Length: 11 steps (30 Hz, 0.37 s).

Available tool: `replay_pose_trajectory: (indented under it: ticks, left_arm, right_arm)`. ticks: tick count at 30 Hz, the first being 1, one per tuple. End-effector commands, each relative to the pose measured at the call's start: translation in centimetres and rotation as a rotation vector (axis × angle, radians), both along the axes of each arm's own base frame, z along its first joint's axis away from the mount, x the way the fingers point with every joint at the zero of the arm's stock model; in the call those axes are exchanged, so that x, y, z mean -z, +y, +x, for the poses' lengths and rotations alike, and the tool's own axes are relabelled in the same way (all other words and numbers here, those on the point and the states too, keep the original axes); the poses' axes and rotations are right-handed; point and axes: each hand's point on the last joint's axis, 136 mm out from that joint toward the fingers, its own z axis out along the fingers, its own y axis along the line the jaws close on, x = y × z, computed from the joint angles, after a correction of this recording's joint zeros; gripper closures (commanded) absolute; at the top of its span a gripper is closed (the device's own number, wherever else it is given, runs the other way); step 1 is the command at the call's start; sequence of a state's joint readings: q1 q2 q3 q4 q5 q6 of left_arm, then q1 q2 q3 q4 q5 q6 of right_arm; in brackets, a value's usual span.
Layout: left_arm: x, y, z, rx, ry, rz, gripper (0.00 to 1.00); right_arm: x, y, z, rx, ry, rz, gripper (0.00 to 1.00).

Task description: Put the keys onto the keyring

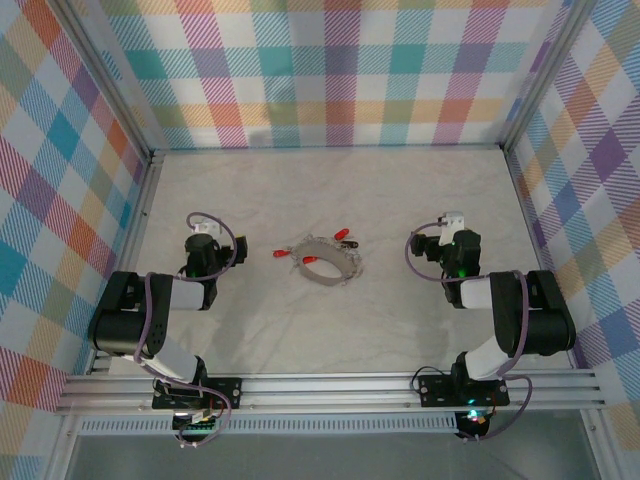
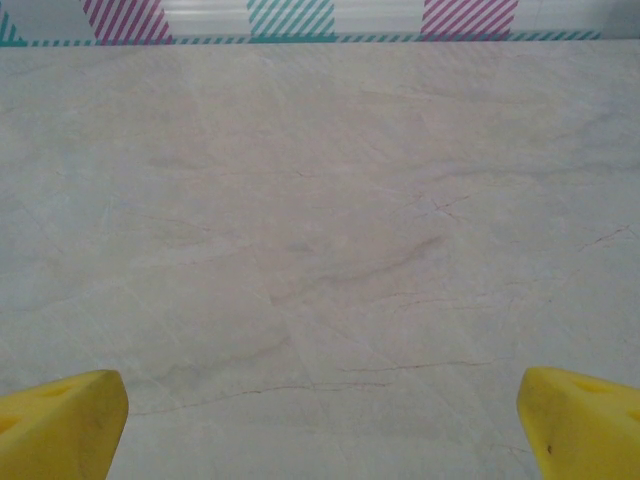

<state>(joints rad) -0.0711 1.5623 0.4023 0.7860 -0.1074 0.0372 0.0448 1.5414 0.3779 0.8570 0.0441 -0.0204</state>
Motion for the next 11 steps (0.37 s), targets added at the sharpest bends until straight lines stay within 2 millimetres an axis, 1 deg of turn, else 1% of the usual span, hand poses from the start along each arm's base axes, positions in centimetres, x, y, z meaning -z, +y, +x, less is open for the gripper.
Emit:
replay_pose_trajectory:
  ticks: [1, 3, 11]
  left_arm:
    - [-1.02, -0.04, 0.72, -0.009, -0.037, -0.004, 0.00]
    - [-1.09, -0.01, 0.76, -0.009, -0.039, -0.004, 0.00]
    - [-1.10, 0.00, 0.75, -0.011, -0.039, -0.004, 0.00]
  right_arm:
    - [-0.81, -0.31, 0.73, 0.005, -0.010, 0.030, 0.00]
    - [-0.85, -0.50, 0.82, -0.010, -0.001, 0.056, 0.00]
    - [-0.95, -0.35, 0.70, -0.016, -0.010, 0.052, 0.00]
